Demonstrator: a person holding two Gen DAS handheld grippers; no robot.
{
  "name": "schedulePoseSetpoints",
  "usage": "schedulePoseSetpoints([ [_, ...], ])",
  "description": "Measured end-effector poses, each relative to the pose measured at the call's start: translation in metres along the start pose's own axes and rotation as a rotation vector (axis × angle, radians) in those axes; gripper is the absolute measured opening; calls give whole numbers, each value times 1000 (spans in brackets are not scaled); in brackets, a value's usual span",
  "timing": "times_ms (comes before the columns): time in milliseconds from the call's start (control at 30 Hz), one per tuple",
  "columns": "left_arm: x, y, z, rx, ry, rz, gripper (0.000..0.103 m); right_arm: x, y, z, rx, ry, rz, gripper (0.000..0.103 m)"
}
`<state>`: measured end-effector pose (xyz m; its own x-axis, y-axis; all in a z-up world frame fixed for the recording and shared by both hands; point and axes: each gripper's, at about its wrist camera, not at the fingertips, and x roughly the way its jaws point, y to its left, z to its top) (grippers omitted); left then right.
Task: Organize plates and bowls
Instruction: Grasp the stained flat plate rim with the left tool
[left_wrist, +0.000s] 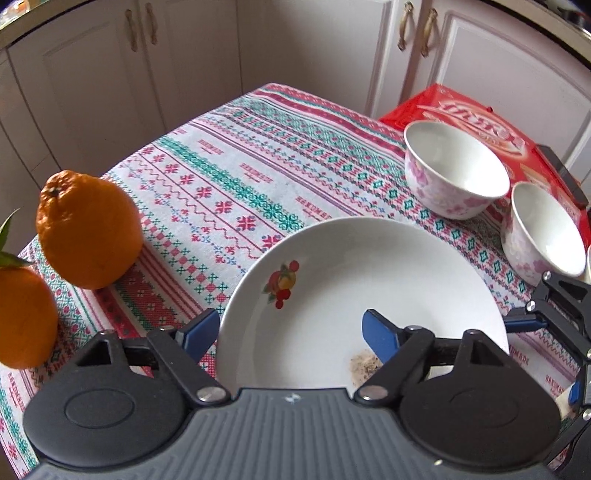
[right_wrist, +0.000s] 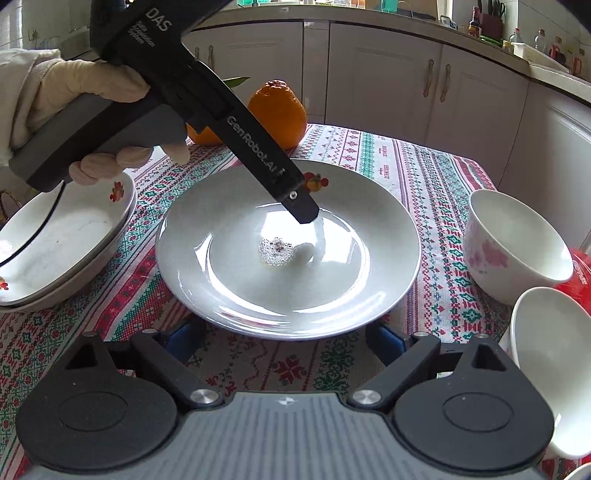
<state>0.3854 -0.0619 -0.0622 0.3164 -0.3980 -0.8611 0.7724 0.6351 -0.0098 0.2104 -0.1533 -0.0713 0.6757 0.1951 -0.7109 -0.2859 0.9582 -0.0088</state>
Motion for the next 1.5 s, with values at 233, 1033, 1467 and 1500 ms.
schedulePoseSetpoints([
  [233, 6, 5, 8, 19, 49, -33, 75, 2, -3, 3, 4, -1, 12, 92],
  [1033, 8, 6, 8, -16, 118, -95, 73, 2, -2, -1, -27, 11, 25, 93],
  [1467, -6, 2, -5, -45, 102, -97, 73, -10, 4, -4, -69, 17, 34, 93],
  [1500, -9, 2, -7, -51, 101, -96, 73, -13, 4, -4, -75, 15, 38, 93],
])
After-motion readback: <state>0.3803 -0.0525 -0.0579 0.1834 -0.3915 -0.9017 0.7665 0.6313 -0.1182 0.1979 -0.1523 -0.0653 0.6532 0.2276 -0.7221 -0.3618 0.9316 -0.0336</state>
